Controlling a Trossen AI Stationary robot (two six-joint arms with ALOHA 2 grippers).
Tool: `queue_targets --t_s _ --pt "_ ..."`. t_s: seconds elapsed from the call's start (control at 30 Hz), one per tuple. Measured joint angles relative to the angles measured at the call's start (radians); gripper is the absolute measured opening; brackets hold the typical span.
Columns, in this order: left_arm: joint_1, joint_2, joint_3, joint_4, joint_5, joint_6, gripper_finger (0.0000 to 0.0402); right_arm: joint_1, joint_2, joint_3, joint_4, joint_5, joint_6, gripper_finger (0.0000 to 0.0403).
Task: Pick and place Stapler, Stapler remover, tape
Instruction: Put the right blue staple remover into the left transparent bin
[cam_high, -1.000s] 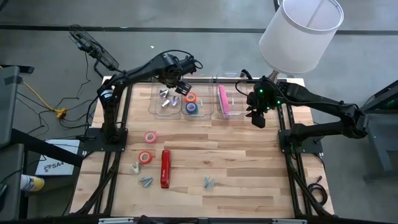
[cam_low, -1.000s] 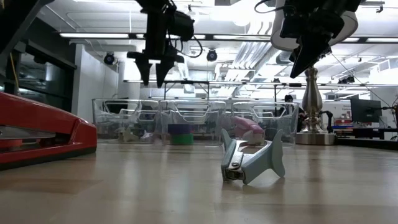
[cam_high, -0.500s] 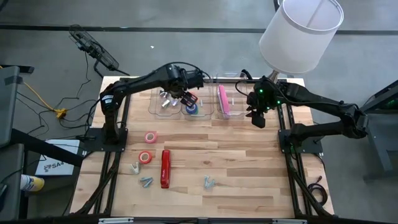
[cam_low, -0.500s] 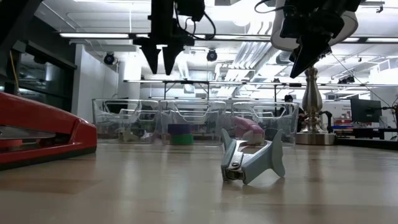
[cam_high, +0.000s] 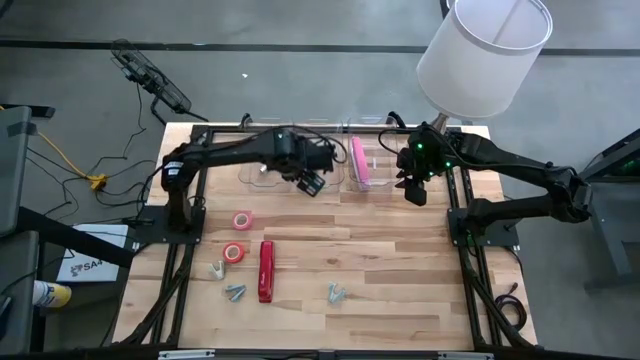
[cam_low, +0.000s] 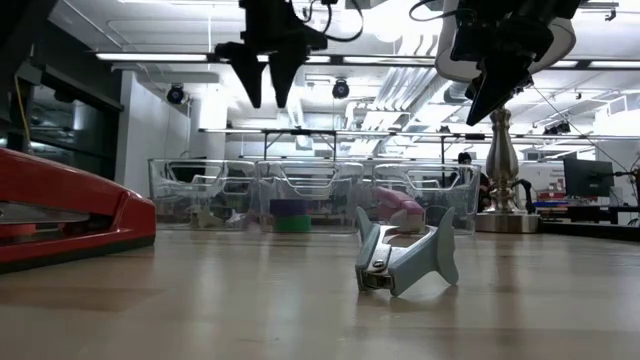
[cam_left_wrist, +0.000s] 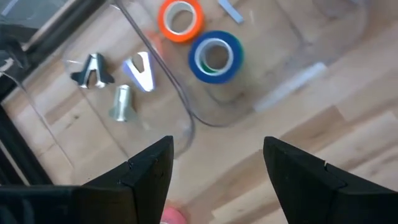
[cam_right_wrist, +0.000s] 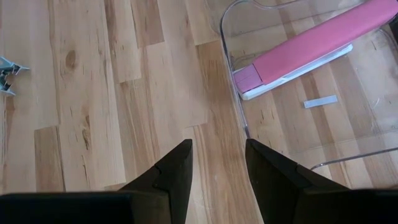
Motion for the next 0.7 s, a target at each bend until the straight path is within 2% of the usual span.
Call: queue_targets --t_s 0.7 --pt "-0.236 0.0 0.0 0.013 0.004 -0.274 0.0243 0.0 0.0 0.0 0.0 0.0 0.0 0.014"
